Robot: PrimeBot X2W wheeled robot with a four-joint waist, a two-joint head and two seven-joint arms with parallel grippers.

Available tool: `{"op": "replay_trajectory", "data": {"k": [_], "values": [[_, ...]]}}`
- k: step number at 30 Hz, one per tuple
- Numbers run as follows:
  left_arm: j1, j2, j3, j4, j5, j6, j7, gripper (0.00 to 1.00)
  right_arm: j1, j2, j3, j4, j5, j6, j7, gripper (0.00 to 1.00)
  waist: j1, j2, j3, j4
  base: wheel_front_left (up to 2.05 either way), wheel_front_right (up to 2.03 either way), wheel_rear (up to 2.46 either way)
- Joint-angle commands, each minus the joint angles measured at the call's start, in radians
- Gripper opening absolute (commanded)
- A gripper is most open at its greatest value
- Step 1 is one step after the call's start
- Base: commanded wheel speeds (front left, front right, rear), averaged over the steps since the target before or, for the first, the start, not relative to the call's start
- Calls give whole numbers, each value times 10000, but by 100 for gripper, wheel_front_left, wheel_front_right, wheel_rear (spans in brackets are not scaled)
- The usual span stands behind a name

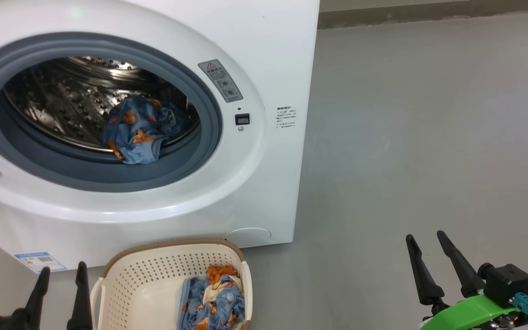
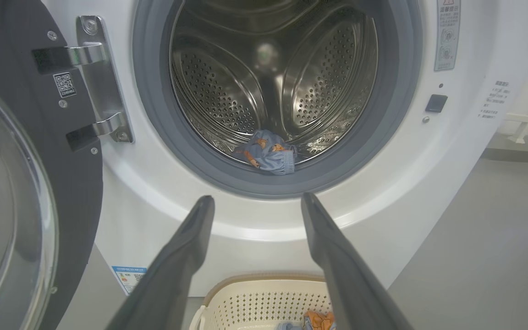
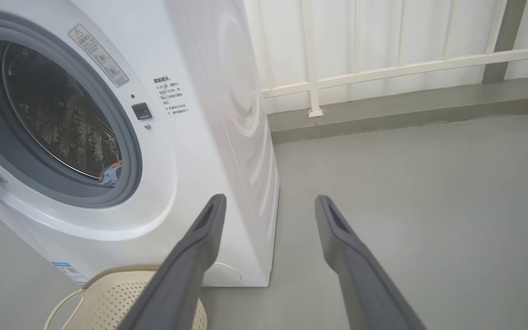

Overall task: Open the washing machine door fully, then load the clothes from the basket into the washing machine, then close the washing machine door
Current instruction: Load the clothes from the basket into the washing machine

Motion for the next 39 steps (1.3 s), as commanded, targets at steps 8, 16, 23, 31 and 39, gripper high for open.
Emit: {"op": "replay_trajectory", "data": {"k": [8, 16, 23, 31, 39], "values": [[138, 67, 492, -504, 158, 6, -53, 100, -15, -157, 74, -280, 47, 56, -82, 100, 0, 0, -89, -56, 0, 0, 0], [168, 45, 518, -523, 178, 6, -53, 100, -12, -183, 80, -292, 42, 56, -82, 100, 0, 0, -119, -78, 0, 0, 0], [210, 10, 514, -496, 176, 6, -53, 100, 11, -196, 101, -317, 26, 56, -82, 100, 0, 0, -122, -82, 0, 0, 0], [186, 30, 510, -467, 184, 6, -53, 100, -31, -169, 130, -330, 23, 56, -82, 100, 0, 0, -41, -74, 0, 0, 0], [135, 49, 434, -372, 144, 6, -53, 100, -101, -89, 140, -347, -1, 56, -82, 100, 0, 0, 127, -100, 0, 0, 0]]}}
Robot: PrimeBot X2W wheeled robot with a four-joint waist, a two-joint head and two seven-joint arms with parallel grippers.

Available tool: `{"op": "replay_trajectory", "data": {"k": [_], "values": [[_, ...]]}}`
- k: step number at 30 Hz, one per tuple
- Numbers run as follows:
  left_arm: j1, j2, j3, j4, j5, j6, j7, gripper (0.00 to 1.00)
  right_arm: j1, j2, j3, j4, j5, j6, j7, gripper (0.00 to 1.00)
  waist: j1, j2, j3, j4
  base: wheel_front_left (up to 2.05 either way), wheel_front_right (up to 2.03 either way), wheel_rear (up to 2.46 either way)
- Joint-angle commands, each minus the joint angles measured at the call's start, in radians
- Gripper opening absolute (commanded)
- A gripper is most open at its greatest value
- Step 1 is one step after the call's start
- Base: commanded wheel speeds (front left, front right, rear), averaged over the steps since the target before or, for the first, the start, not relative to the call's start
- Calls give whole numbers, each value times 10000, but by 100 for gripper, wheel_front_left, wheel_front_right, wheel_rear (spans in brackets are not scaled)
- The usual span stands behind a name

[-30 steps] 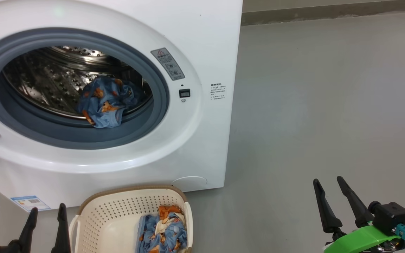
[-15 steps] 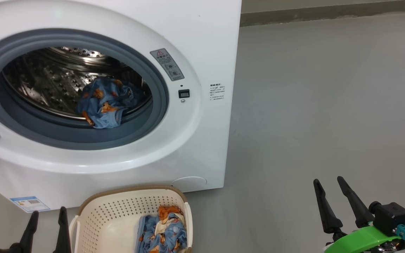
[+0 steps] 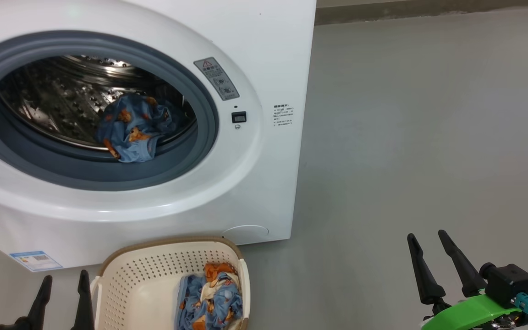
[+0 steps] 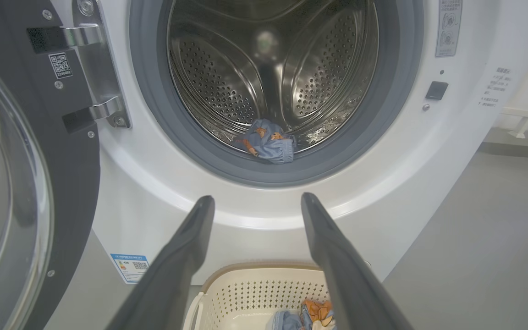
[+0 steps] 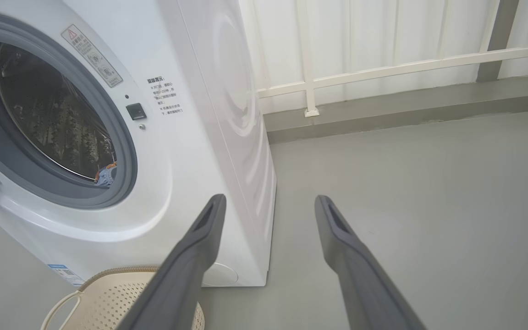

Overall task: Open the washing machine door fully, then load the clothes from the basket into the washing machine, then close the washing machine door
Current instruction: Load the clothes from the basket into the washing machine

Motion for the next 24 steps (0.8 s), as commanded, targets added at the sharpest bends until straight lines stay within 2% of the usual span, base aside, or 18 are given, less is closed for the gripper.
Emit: {"op": "replay_trajectory", "data": {"k": [1, 9, 24], "values": [[-244, 203, 265, -158, 55, 6, -53, 100, -154, -79, 208, -273, -6, 56, -82, 100, 0, 0, 74, -14, 0, 0, 0], [-537, 208, 44, 290, -97, 6, -53, 100, -475, 99, 161, -377, -70, 56, -82, 100, 0, 0, 669, -99, 0, 0, 0], [-2227, 688, -1330, 2577, -1015, 6, -53, 100, -1617, 564, 87, -680, -288, 56, -82, 100, 0, 0, 2815, -296, 0, 0, 0]]}}
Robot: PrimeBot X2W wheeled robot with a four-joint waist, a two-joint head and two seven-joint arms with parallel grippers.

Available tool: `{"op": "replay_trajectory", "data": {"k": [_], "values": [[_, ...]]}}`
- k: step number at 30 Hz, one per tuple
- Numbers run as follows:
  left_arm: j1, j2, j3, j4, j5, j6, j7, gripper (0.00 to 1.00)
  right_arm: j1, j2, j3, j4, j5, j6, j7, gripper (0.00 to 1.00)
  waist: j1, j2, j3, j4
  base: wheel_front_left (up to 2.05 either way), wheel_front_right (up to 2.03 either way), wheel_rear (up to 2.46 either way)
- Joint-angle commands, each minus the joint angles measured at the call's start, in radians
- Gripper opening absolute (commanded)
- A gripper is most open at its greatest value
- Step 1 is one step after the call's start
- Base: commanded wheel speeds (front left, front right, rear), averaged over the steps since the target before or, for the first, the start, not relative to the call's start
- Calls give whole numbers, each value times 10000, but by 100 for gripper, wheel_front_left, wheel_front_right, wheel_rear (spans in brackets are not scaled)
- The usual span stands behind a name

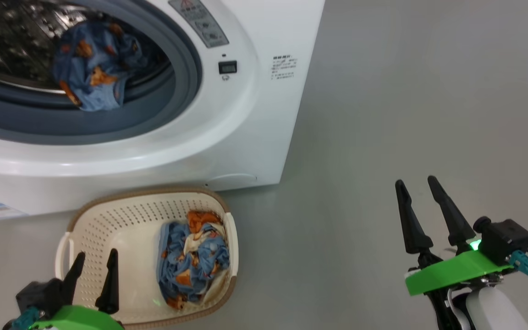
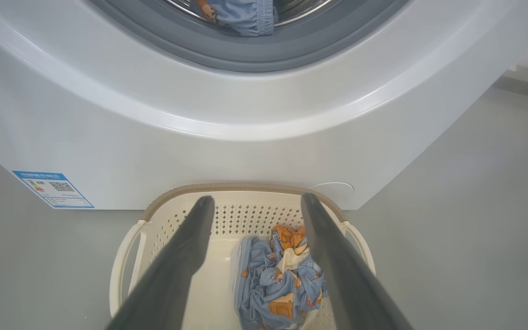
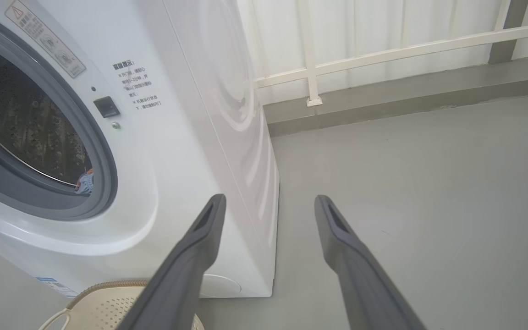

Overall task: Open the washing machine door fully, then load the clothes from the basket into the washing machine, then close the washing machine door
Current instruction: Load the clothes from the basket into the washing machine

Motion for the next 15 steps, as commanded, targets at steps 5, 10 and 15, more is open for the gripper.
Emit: {"op": "replay_trajectory", "data": {"k": [5, 10, 15], "values": [[-823, 471, -289, 651, -393, 6, -61, 100, -524, 65, 198, -326, -148, 56, -82, 100, -1, 0, 1049, -198, 0, 0, 0], [-1570, 705, -1220, 1557, -865, 6, -61, 100, -884, 192, 239, -381, -185, 56, -82, 100, -1, 0, 1655, -323, 0, 0, 0], [-2404, 959, -2276, 2444, -1505, 6, -61, 100, -1251, 309, 348, -438, -203, 56, -82, 100, -1, 0, 2324, -492, 0, 0, 0]]}}
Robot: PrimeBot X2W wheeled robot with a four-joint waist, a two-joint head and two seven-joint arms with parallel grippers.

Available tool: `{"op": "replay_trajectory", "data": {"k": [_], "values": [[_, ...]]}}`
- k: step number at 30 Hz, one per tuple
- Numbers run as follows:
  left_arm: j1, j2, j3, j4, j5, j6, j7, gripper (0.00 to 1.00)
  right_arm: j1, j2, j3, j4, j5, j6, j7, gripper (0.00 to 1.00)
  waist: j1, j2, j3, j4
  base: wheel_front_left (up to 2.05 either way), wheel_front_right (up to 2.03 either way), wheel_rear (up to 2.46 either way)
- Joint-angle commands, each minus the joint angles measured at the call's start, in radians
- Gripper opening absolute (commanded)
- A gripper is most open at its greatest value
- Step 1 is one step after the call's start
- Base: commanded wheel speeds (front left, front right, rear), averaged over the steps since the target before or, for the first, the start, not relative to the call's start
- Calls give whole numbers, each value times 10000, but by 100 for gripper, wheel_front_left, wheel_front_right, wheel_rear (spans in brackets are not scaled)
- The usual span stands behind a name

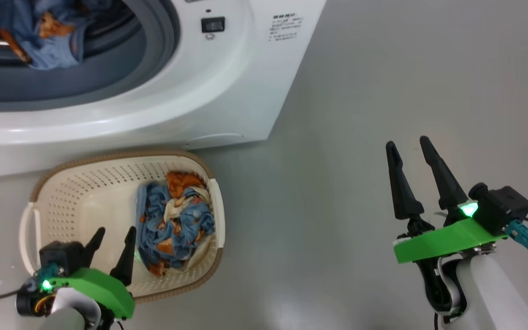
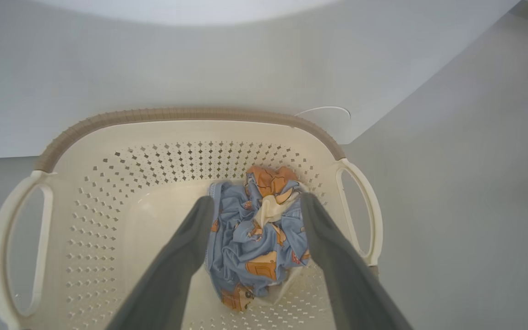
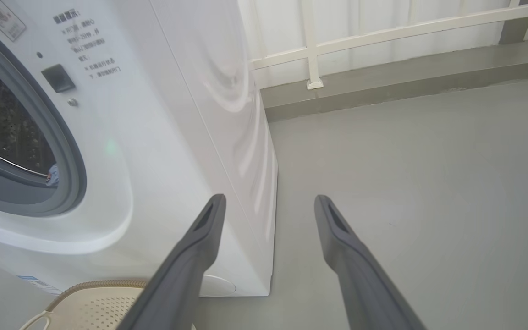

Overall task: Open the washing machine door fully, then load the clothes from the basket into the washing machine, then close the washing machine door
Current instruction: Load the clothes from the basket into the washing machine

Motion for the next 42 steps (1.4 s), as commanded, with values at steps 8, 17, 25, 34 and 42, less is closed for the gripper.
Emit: {"op": "replay_trajectory", "data": {"k": [8, 17, 25, 34, 42], "values": [[-1223, 839, -1473, 847, -1269, 6, -65, 100, -538, 126, 356, -365, -84, 56, -82, 100, -2, -1, 1475, -562, 0, 0, 0], [-2389, 1529, -3306, 1305, -2626, 6, 324, 100, -915, 153, 549, -598, 189, 56, -82, 100, -2, -1, 2463, -858, 0, 0, 0], [-3109, 2193, -4552, 1245, -3620, 6, 881, 100, -1204, 155, 810, -765, 422, 56, -82, 100, -2, -1, 3157, -1138, 0, 0, 0], [-3883, 2903, -5776, 946, -4865, 6, 1310, 100, -1356, 155, 975, -1001, 624, 56, -82, 100, -2, -1, 3835, -1473, 0, 0, 0], [-4300, 3391, -6870, -261, -6259, 6, 1400, 100, -1421, 156, 1042, -1127, 734, 56, -82, 100, -2, -1, 4146, -1603, 0, 0, 0]]}}
